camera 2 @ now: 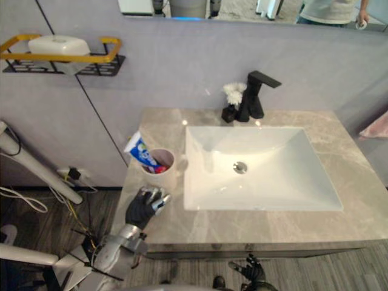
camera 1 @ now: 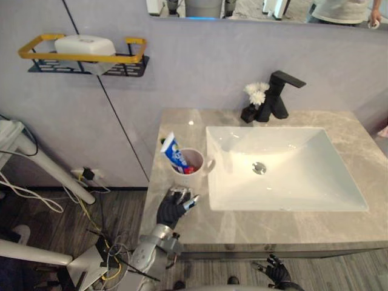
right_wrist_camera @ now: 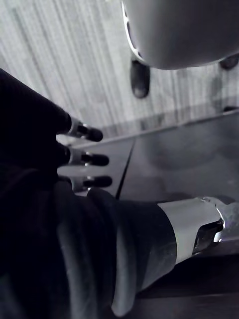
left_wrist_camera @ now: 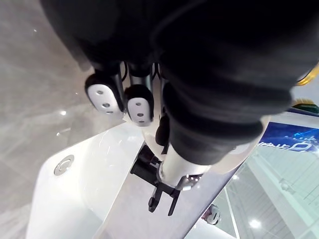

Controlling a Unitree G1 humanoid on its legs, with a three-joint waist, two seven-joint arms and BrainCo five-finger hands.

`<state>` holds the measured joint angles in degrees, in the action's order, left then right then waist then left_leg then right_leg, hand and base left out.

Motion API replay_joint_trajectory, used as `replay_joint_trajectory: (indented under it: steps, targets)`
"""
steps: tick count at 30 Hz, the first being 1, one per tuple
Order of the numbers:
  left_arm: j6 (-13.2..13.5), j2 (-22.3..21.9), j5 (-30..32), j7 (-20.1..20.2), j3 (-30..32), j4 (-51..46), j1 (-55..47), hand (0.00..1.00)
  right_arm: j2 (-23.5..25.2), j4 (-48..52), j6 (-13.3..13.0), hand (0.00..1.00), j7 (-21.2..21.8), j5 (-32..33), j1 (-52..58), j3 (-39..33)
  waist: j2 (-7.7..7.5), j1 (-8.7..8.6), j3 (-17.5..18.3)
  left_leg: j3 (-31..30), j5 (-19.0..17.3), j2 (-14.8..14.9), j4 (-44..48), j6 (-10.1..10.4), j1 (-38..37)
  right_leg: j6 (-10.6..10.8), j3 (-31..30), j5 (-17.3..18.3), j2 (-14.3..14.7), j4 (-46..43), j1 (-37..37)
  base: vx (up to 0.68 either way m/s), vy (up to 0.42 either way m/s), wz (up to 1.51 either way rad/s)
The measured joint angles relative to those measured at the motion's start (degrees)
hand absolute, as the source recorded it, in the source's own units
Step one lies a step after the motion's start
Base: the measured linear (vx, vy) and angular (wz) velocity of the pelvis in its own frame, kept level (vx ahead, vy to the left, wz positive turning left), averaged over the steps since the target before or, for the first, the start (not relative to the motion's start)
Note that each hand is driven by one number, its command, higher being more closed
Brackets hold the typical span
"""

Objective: Organize washtable

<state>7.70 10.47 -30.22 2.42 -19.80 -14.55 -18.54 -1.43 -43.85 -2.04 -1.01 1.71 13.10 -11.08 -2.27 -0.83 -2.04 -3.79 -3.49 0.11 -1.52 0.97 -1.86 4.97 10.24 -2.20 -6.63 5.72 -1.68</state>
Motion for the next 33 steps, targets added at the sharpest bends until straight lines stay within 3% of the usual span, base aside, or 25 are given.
replay_joint_trajectory:
  steps: [11,18,33]
  targets:
    - [0.1,-0.1,0.0,-3.0,0.4,1.4,3.7,1.00,0.5,0.0,0.0,0.00,-0.1,0.0,-0.4,-0.4,-0.38,-0.25,-0.2,0.8,0.0,-0.1,-0.6,0.0,-0.6,0.1,-0.9,-0.1,-0.1,0.1,0.1,-0.02,-0.003,-0.04]
    - [0.1,-0.4,0.1,-4.2,1.5,1.4,4.2,1.00,0.6,0.0,0.0,0.00,-0.2,0.0,-0.5,-0.4,-0.51,-1.41,-0.3,1.0,0.0,0.0,-0.6,0.0,-0.5,0.1,-1.0,-0.1,0.0,0.1,0.3,-0.03,-0.009,-0.01]
    - [0.9,-2.3,0.0,-8.9,2.6,3.9,9.5,1.00,1.1,0.3,0.0,0.00,-1.6,0.5,-1.4,-2.6,-1.55,-1.52,-1.0,1.7,0.0,0.0,-0.6,0.0,0.0,0.2,-1.6,-0.4,-0.1,0.1,1.2,-0.02,-0.004,-0.02]
